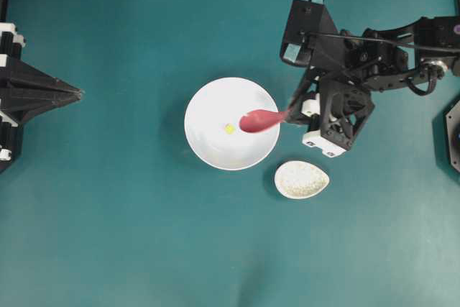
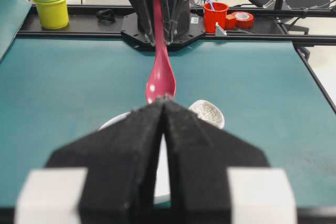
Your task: Scoop the yellow hexagonal prism block from the bowl with a spoon using the right arm.
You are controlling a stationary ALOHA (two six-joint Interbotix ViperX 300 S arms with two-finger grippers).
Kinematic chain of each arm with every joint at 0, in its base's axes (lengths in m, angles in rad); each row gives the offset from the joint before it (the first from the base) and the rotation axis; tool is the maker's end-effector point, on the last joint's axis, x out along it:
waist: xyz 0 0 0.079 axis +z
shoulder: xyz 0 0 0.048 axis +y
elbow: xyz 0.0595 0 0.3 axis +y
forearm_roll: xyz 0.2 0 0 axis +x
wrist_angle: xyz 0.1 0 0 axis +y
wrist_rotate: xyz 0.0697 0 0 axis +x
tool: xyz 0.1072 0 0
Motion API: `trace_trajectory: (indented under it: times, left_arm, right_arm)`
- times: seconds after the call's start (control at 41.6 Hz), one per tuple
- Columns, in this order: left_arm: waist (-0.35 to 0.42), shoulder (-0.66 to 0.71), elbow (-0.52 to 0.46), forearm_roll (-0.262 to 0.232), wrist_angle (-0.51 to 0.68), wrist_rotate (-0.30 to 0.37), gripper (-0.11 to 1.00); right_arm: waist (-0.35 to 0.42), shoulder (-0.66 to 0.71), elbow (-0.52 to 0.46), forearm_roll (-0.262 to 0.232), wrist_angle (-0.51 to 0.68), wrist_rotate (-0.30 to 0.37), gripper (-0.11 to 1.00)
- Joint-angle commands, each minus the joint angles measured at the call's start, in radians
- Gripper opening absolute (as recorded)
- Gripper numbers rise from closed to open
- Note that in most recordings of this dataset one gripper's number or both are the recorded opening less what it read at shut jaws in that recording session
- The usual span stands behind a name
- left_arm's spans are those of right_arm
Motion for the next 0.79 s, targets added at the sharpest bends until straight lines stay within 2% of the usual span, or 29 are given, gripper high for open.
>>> trace_trajectory:
  times: [0.0,0.288,0.769]
  left_arm:
    - [0.003,0.012,-0.025,0.002,-0.005,0.000,0.00]
    - [0.003,0.012,-0.023,0.002,-0.005,0.000,0.00]
    - [0.003,0.014,-0.023,0.002,-0.005,0.000,0.00]
  right_arm:
    - [-0.005,-0.017,-0.018,-0.002,0.048,0.008,0.21]
    - [-0.005,0.017,-0.052,-0.005,0.155,0.044,0.21]
    - [-0.006,0.170,-0.167,-0.032,0.265,0.043,0.21]
